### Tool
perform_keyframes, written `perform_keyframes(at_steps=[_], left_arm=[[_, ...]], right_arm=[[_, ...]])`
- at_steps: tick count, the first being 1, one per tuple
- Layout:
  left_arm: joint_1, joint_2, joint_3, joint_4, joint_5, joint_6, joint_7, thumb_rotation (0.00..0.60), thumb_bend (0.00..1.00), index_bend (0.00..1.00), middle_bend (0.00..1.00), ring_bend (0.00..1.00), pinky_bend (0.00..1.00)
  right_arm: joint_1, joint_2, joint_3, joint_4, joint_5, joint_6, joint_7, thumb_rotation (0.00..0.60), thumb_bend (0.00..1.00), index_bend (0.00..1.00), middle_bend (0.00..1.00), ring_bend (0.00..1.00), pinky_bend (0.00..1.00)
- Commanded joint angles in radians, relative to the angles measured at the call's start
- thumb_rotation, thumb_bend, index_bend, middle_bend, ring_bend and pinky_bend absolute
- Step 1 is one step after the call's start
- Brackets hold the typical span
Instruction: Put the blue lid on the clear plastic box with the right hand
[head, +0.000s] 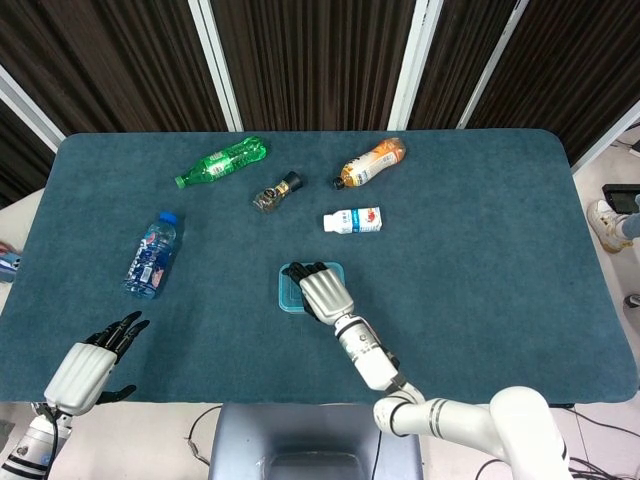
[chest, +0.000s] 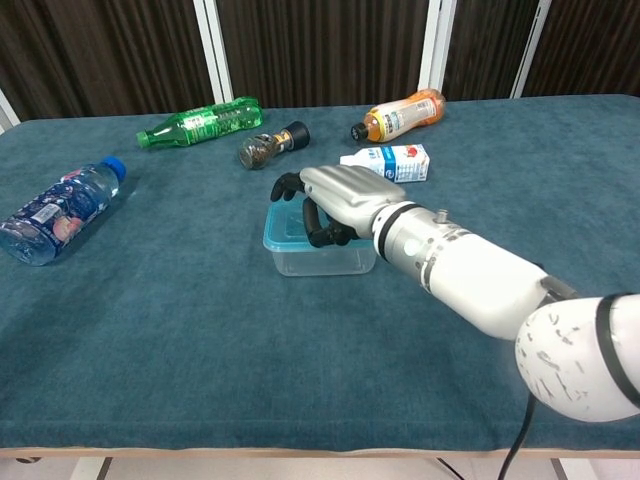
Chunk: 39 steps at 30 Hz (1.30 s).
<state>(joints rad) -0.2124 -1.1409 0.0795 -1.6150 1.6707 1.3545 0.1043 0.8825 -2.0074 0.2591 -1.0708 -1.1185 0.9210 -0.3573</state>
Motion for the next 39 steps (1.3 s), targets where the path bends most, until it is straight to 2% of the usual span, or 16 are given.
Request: perform_keyframes(at_steps=[1, 7, 13, 21, 28, 39], left_arm=[[0.0, 0.0, 0.0, 0.0, 0.0, 0.0, 0.001, 0.6, 0.3, 0.12, 0.06, 0.18, 0.43], [0.0, -0.001, 0.0, 0.0, -0.001, 0.0, 0.003, 0.6, 0.3, 0.12, 0.06, 0.18, 0.43], [-0.001, -0.001, -0.001, -0.001, -0.004, -0.003, 0.004, 0.6, 0.3, 0.12, 0.06, 0.18, 0.43], [-0.003, -0.004, -0.001, -0.003, -0.005, -0.01, 0.013, 0.6, 0.3, 0.12, 0.06, 0.18, 0.43], [-0.004, -0.004, -0.001, -0.004, -0.007, -0.011, 0.015, 0.6, 0.3, 0.12, 0.06, 0.18, 0.43], [-0.004, -0.004, -0.001, -0.004, -0.005, -0.009, 0.014, 0.6, 0.3, 0.12, 0.06, 0.18, 0.43]], right_arm=[[-0.009, 0.014, -0.009, -0.028, -0.045, 0.04, 0.012, 0.6, 0.4, 0.35, 0.32, 0.38, 0.4], [-0.035, 0.071, -0.034, -0.125, -0.145, 0.114, 0.067, 0.6, 0.4, 0.35, 0.32, 0.38, 0.39], [-0.071, 0.181, -0.067, -0.263, -0.212, 0.146, 0.089, 0.6, 0.4, 0.35, 0.32, 0.38, 0.39], [-0.101, 0.278, -0.11, -0.359, -0.215, 0.101, 0.124, 0.6, 0.4, 0.35, 0.32, 0.38, 0.39], [-0.102, 0.311, -0.139, -0.375, -0.219, 0.047, 0.141, 0.6, 0.4, 0.35, 0.32, 0.37, 0.38], [-0.103, 0.295, -0.159, -0.332, -0.25, 0.018, 0.206, 0.6, 0.4, 0.34, 0.32, 0.37, 0.38]])
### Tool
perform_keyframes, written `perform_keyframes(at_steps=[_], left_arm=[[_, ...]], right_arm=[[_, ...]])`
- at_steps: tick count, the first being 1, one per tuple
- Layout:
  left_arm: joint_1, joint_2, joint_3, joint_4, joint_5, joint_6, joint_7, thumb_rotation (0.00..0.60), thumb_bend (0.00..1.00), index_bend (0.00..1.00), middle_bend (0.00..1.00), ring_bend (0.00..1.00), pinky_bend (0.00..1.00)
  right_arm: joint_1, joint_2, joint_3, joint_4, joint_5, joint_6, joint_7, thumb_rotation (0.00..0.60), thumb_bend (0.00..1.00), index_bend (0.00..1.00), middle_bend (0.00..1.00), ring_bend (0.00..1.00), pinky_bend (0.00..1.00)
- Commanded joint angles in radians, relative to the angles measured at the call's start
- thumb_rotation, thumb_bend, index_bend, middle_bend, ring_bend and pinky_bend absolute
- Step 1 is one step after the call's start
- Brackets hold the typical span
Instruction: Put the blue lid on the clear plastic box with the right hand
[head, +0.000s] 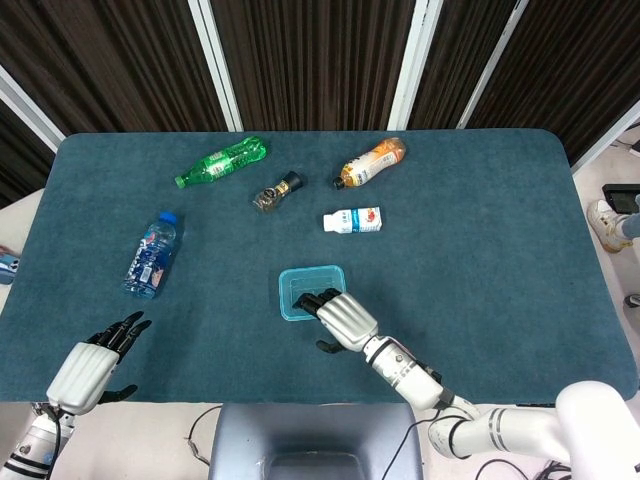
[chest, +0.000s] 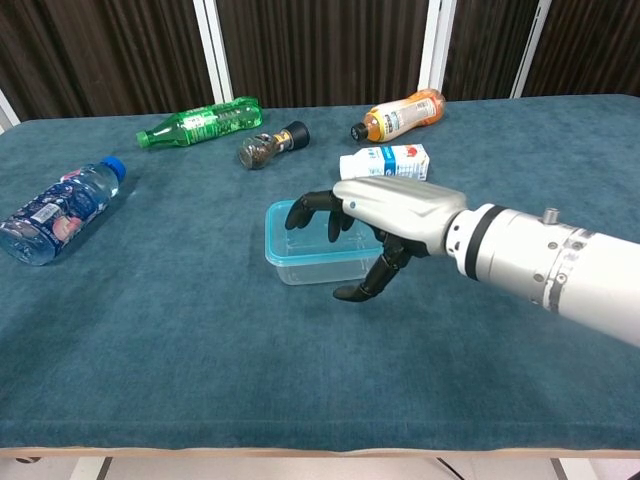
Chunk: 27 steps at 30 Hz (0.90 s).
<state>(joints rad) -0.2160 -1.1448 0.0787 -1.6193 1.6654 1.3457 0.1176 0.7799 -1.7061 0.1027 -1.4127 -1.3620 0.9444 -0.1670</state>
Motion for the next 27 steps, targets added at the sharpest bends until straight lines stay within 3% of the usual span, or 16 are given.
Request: perform_keyframes(at_steps=[1, 10, 27], left_arm=[[0.0, -0.001, 0.0, 0.0, 0.0, 0.0, 0.001, 0.6, 0.3, 0.12, 0.07, 0.18, 0.43], [0.0, 0.0, 0.0, -0.001, -0.002, -0.002, 0.003, 0.6, 0.3, 0.12, 0.07, 0.18, 0.43], [0.0, 0.005, 0.004, -0.004, 0.002, -0.003, -0.001, 0.6, 0.3, 0.12, 0.07, 0.18, 0.43]], right_arm=[[-0.001, -0.011, -0.004, 0.015, -0.011, -0.006, 0.027, 0.6, 0.4, 0.34, 0.32, 0.37, 0.38], [0.003, -0.042, -0.007, 0.049, -0.053, -0.005, 0.104, 0.6, 0.4, 0.34, 0.32, 0.37, 0.38], [0.003, -0.09, -0.015, 0.107, -0.077, 0.0, 0.088, 0.6, 0.4, 0.35, 0.32, 0.37, 0.38]])
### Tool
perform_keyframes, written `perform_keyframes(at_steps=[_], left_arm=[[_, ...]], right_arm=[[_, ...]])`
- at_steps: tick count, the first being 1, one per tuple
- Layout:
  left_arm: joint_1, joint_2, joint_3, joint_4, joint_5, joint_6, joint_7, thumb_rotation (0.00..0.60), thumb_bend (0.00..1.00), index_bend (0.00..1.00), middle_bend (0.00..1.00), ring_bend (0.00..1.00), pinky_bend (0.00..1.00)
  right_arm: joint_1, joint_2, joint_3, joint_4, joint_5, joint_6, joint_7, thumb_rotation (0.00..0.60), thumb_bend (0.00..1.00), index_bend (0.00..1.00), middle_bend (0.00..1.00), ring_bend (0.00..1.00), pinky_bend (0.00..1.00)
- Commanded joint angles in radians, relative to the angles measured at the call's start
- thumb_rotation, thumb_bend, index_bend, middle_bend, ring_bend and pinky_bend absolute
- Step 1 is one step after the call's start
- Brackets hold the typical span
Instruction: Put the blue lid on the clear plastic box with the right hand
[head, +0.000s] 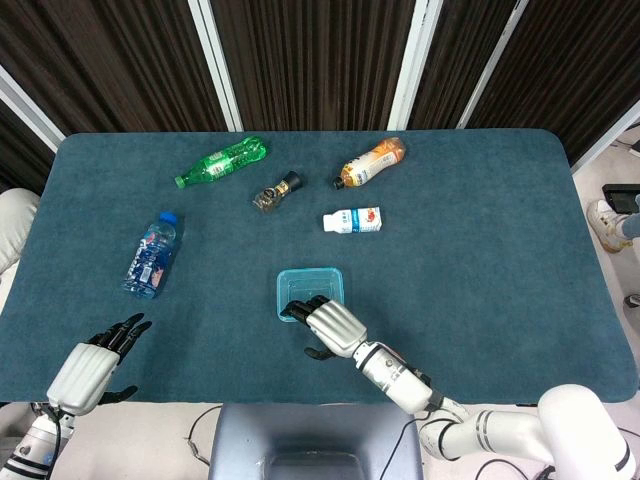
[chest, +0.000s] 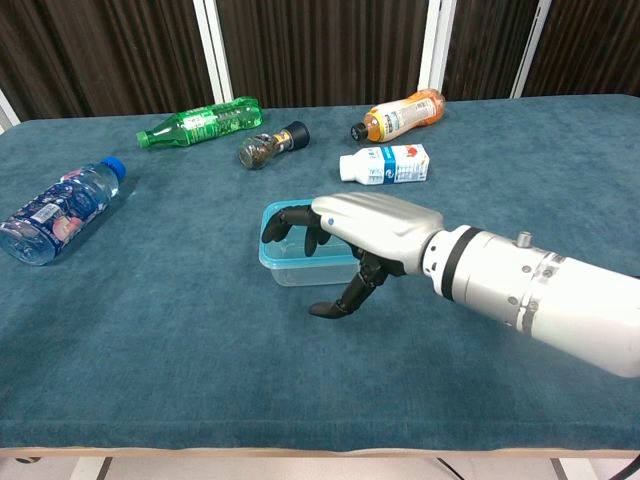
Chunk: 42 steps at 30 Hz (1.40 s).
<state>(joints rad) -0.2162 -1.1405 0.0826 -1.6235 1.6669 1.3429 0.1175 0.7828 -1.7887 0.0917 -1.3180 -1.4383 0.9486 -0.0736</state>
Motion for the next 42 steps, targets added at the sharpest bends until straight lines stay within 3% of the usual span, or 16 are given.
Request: perform_keyframes(at_steps=[1, 42], left_arm=[[0.0, 0.0, 0.0, 0.0, 0.0, 0.0, -0.002, 0.6, 0.3, 0.12, 0.08, 0.18, 0.43], [0.0, 0.004, 0.002, 0.002, 0.002, -0.001, -0.012, 0.6, 0.3, 0.12, 0.08, 0.18, 0.43]], right_arm=[[-0.001, -0.01, -0.005, 0.017, -0.001, -0.005, -0.006, 0.6, 0.4, 0.35, 0.32, 0.37, 0.38], [-0.01, -0.037, -0.022, 0.103, -0.021, -0.042, 0.074, 0.6, 0.4, 0.35, 0.32, 0.37, 0.38]])
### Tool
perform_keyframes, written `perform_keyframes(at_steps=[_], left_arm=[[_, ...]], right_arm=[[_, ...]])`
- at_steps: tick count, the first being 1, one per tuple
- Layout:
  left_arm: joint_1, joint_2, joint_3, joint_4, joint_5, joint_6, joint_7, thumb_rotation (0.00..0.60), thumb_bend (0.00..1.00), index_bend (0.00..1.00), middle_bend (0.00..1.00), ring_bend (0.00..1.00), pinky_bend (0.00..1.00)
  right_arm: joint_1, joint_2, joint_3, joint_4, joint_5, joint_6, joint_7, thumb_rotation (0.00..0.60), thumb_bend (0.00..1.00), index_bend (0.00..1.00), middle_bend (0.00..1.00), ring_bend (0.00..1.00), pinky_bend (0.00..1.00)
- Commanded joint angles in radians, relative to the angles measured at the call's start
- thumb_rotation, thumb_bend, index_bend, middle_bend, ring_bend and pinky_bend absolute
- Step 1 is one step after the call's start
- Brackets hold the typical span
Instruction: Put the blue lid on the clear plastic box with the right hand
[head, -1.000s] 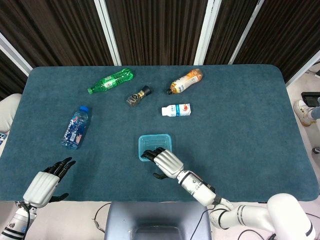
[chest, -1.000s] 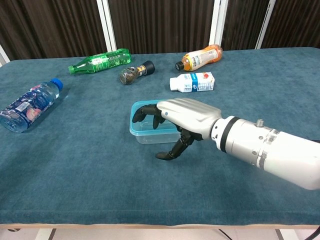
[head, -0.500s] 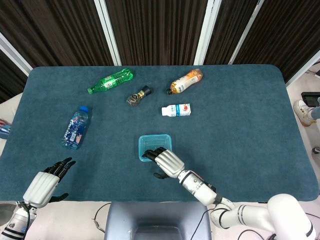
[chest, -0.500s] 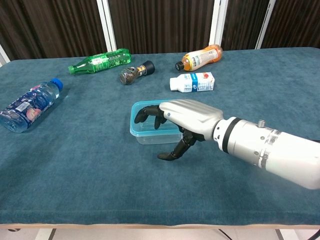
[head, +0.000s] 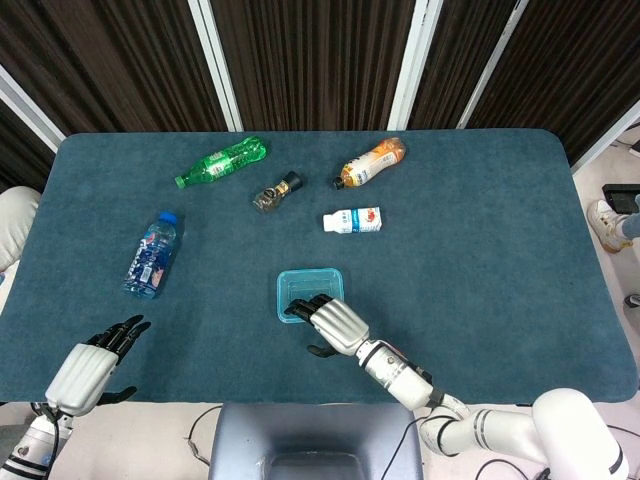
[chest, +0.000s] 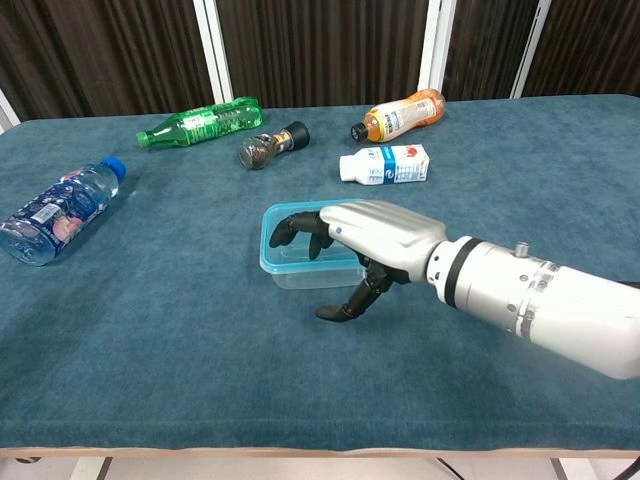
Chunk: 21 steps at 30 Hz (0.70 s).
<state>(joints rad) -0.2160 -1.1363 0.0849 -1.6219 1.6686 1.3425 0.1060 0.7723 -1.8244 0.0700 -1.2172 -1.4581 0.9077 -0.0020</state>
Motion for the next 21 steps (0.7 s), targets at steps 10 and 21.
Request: perform_keyframes(at_steps=[10, 21], left_arm=[[0.0, -0.001, 0.001, 0.001, 0.002, 0.001, 0.002, 0.6, 0.3, 0.12, 0.09, 0.18, 0.43], [0.0, -0.005, 0.0, -0.002, 0.001, -0.003, 0.017, 0.6, 0.3, 0.12, 0.08, 0.18, 0.43]], right_arm=[[-0.008, 0.018, 0.005, -0.012, -0.02, 0.032, 0.011, 0.6, 0.4, 0.35, 0.32, 0.37, 0.38], [-0.043, 0.094, 0.023, -0.09, -0.074, 0.162, -0.018, 0.6, 0.4, 0.35, 0.32, 0.37, 0.37]])
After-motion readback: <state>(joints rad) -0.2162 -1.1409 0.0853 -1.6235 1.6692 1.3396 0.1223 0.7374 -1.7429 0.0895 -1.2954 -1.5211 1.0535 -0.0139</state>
